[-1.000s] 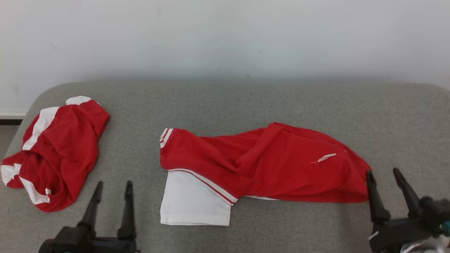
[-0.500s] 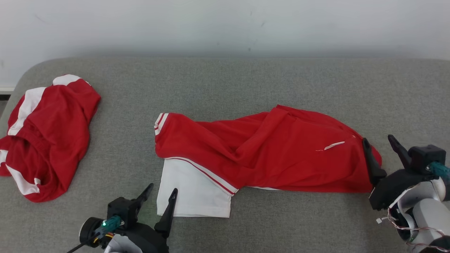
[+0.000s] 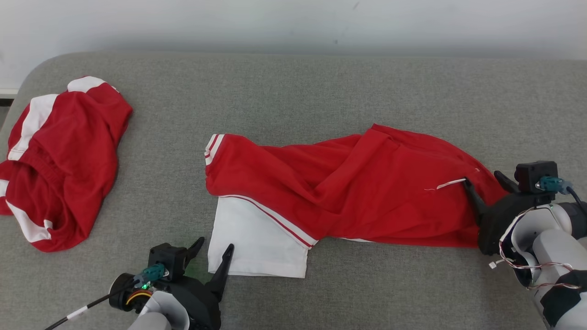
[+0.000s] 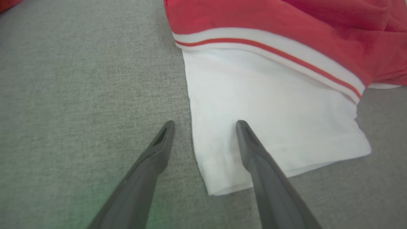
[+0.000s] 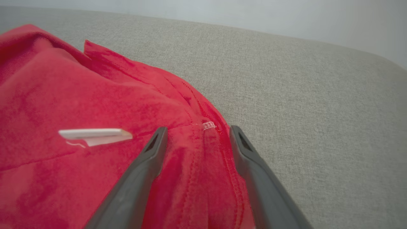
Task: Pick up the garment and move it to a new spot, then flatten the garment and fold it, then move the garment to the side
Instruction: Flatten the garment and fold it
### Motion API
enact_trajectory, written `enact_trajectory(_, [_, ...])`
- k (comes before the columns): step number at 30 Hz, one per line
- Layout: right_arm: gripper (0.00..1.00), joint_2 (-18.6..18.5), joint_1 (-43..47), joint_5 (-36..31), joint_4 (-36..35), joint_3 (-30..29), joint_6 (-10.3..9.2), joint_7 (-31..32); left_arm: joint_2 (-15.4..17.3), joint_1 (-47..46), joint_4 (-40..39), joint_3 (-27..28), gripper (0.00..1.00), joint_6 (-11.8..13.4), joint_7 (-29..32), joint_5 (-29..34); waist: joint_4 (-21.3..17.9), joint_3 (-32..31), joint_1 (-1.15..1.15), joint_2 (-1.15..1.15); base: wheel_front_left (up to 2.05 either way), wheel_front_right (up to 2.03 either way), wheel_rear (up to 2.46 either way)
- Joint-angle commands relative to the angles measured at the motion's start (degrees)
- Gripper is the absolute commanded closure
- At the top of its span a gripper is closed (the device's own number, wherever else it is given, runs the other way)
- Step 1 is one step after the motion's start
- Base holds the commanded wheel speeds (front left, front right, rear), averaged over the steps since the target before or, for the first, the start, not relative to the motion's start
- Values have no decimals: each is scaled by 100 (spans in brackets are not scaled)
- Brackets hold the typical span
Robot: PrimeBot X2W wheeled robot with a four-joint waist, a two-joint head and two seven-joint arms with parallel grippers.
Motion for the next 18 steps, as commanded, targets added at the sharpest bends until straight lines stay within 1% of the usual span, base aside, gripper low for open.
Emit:
enact_trajectory(1, [0,-33,-113,113,80,84,-13,40,3,-63,77,-87,0,10,17,-70,19,27,-1,-1,0,0,0])
enact_trajectory(5, [0,-33,-207,286,254,285,-14,141,-10,-136,190,-270,0,9,71,-275,45,53,-1,-1,0,0,0])
enact_trajectory(8, [0,-56,-351,405,371,440,-14,86,-38,-185,250,-467,0,6,138,-452,72,79,-1,-1,0,0,0])
enact_trajectory(9, [35,-37,-364,463,416,497,-14,98,-56,-184,271,-524,0,7,171,-543,78,84,-1,-1,0,0,0])
enact_trajectory(10, [55,-23,-380,518,467,544,-14,112,-59,-196,284,-592,0,4,206,-618,83,88,-1,-1,0,0,0])
enact_trajectory(11, [100,-22,-403,567,532,577,-14,132,-49,-209,305,-656,50,-3,223,-656,90,90,-1,-1,0,0,0])
enact_trajectory(13, [100,-36,-467,621,607,672,-14,93,-64,-229,333,-766,100,-6,227,-750,103,90,-1,-1,0,0,0])
enact_trajectory(16, [100,-26,-491,734,722,784,-14,-39,-108,-203,365,-874,100,-5,143,-972,105,38,-1,-1,0,0,0])
enact_trajectory(18, [100,-45,-499,793,761,865,-14,-177,-46,-206,392,-933,100,-2,51,-1023,89,-23,-1,-1,0,0,0])
